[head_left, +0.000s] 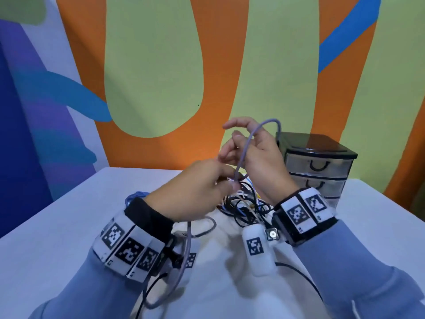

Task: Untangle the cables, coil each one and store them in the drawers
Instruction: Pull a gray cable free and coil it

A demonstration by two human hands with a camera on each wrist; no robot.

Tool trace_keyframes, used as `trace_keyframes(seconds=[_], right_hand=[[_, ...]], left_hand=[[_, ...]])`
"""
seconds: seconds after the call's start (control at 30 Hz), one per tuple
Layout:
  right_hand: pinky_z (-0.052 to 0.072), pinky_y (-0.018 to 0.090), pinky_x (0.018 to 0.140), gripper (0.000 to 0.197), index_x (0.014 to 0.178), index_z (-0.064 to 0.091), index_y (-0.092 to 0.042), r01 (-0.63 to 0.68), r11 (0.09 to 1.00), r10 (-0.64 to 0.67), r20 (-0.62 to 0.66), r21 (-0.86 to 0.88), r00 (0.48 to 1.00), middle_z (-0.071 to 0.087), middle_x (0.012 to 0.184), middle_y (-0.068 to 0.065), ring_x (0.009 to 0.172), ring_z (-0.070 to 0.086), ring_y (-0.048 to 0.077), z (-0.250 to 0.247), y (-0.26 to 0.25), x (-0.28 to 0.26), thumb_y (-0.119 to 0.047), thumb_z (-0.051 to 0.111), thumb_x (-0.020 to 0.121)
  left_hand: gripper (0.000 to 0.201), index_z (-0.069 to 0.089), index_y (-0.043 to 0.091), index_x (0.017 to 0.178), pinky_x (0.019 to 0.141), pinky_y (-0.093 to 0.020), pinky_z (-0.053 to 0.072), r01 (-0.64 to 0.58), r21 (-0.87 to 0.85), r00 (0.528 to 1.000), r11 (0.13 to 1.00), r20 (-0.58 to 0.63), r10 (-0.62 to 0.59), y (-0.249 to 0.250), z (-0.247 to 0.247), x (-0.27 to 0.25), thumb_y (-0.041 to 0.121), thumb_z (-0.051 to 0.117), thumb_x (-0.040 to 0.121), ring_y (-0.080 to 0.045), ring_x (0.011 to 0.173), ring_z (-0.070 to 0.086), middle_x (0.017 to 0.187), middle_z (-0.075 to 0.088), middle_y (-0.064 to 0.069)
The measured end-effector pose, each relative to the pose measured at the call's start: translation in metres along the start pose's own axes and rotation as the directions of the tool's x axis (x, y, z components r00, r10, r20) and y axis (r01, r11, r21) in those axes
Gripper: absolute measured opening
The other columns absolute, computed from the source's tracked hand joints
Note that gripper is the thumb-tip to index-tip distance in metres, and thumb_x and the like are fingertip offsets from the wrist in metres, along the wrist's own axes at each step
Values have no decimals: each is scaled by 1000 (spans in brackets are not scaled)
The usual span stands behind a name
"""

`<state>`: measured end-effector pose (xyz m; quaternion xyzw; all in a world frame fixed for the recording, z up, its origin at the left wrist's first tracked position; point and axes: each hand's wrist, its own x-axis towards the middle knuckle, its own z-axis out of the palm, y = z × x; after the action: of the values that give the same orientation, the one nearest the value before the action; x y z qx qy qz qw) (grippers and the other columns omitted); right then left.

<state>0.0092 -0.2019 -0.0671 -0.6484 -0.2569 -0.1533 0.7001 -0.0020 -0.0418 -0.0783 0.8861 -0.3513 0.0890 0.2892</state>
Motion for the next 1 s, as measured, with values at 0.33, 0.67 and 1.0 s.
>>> trace_keyframes(seconds=[0.33, 0.67, 1.0], right_hand=[[49, 18, 47, 32, 115, 64, -1, -468, 780, 403, 239, 415, 884, 68, 81, 15, 48, 57, 16, -20, -12, -16, 1, 40, 94], [15, 20, 38, 42, 114, 68, -17, -306, 795, 242, 188, 524, 952, 31, 52, -7, 38, 16, 4, -35, -44, -7, -44, 36, 112], [13, 18, 40, 34, 88, 57, -19, -500, 709, 416, 277, 497, 866, 25, 59, -9, 39, 24, 3, -39, -33, 0, -44, 45, 109]], left_hand=[[9, 63, 21, 105, 65, -34, 46, 121, -147, 567, 982, -802, -189, -14, -18, 2, 24, 55, 109, -11, 67, 58, 71, 61, 9], [24, 75, 16, 116, 67, -16, 42, -111, -68, 355, 991, -935, -24, -22, -35, -4, 28, 56, 111, -2, 76, 59, 89, 65, 16], [21, 64, 19, 109, 71, -37, 47, -230, -207, 202, 951, -966, -161, -29, -44, -4, 34, 50, 112, -18, 79, 57, 89, 63, 6]])
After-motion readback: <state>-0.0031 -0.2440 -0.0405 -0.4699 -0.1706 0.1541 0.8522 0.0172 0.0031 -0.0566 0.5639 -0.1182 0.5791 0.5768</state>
